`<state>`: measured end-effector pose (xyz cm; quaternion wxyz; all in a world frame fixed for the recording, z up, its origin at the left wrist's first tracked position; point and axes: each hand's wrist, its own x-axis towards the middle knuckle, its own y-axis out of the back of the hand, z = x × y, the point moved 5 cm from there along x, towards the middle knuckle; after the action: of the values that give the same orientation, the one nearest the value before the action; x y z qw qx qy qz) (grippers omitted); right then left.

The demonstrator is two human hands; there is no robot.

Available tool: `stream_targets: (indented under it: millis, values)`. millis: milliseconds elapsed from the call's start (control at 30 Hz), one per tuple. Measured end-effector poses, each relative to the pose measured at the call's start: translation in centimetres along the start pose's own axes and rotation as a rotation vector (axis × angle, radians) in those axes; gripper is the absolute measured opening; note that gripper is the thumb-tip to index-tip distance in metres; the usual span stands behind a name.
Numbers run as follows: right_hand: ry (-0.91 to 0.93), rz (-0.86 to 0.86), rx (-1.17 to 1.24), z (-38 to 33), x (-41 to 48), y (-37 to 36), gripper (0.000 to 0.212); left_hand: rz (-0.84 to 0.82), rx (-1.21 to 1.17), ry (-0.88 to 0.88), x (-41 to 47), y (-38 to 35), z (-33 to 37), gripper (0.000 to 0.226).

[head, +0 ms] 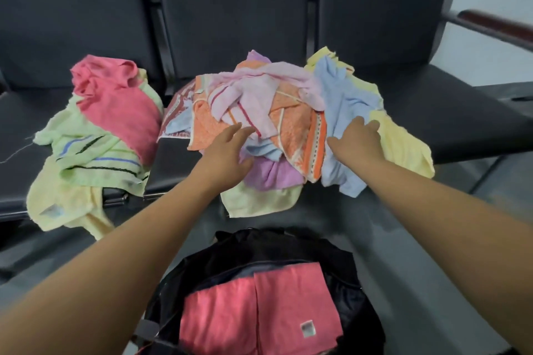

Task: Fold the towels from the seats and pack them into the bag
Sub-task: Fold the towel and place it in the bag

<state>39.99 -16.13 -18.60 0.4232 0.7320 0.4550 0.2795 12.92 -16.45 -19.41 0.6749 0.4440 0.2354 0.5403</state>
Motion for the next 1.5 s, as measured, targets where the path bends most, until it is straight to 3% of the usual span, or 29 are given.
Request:
stream_targets:
  millis: [100, 300, 400, 467, 533, 567, 667, 733, 833, 933, 1033, 1133, 1167, 1233, 1300, 1367, 1433, 1500]
  values:
    - [-0.06, -0.11, 0.062, 2.5, 1.4, -2.4, 0.054, -0.072, 0.057, -0.023, 1.2, -2.6, 0.5, 0.065]
    - [-0.004, -0.031, 0.192, 3.2, 2.5, -1.7, 0.01, -0.01, -0.015, -0.023, 3.2, -3.9, 0.1, 0.053]
    - [0.116, -0.019, 0.363, 0.0, 1.3, 1.0, 0.02, -0.074, -0.054, -0.013, 3.2, -3.5, 0.1, 0.052]
    - [0.22, -0.068, 0.5, -2.9, -0.3, 3.1, 0.019, 0.023, -0.145, 0.019, 3.0, -2.2, 0.8, 0.036]
    - [0.32, -0.174, 0.668, -5.9, -2.6, 5.1, 0.016, 0.199, -0.384, 0.151, 2.5, 0.2, 1.7, 0.033]
    - [0.359, -0.237, 0.749, -7.1, -3.8, 5.9, 0.015, 0.204, -0.634, 0.27, 2.3, 0.9, 2.0, 0.043]
    - [0.427, -0.45, 0.863, -8.7, -7.1, 7.2, 0.013, -0.177, -1.478, 0.556, 1.1, 0.6, 4.6, 0.077]
    - [0.418, -0.643, 0.857, -8.8, -9.4, 6.9, 0.011, -0.41, -1.643, 0.505, -0.2, 0.5, 6.2, 0.079]
    - [0.43, -0.703, 0.688, -7.8, -12.1, 6.3, 0.004, -0.526, -1.512, 0.402, -1.5, 0.3, 7.1, 0.055]
    - [0.325, -0.778, 0.733, -5.9, -13.2, 5.6, 0.021, -0.455, -1.379, 0.399, -2.5, 0.5, 6.6, 0.022]
    - [0.017, -0.794, 0.845, -3.6, -12.9, 4.3, 0.037, -0.406, -1.399, 0.37, -3.9, 1.5, 5.8, 0.024]
    - [-0.303, -0.841, 0.964, -1.9, -12.8, 2.7, 0.077, -0.506, -1.389, 0.316, -6.1, 2.8, 5.5, 0.037]
    - [-0.381, -0.851, 1.059, -1.9, -12.8, 2.1, 0.079, -0.552, -1.37, 0.304, -7.0, 3.1, 5.6, 0.037]
    - [-0.482, -0.798, 1.243, -2.6, -12.5, 1.0, 0.06, -0.621, -1.29, 0.301, -8.4, 3.1, 5.4, 0.034]
    - [-0.454, -0.714, 1.341, -4.0, -12.3, 0.6, 0.03, -0.64, -1.183, 0.336, -9.4, 2.9, 4.8, 0.028]
    - [-0.306, -0.631, 1.334, -5.7, -12.2, 0.8, 0.013, -0.561, -1.163, 0.405, -9.7, 2.8, 4.1, 0.034]
    - [-0.099, -0.652, 1.276, -7.5, -13.1, 1.7, 0.014, -0.425, -1.258, 0.509, -9.4, 3.1, 3.1, 0.056]
    - [0.136, -0.812, 1.137, -8.8, -15.6, 2.7, 0.016, -0.341, -1.339, 0.558, -9.1, 3.3, 2.4, 0.073]
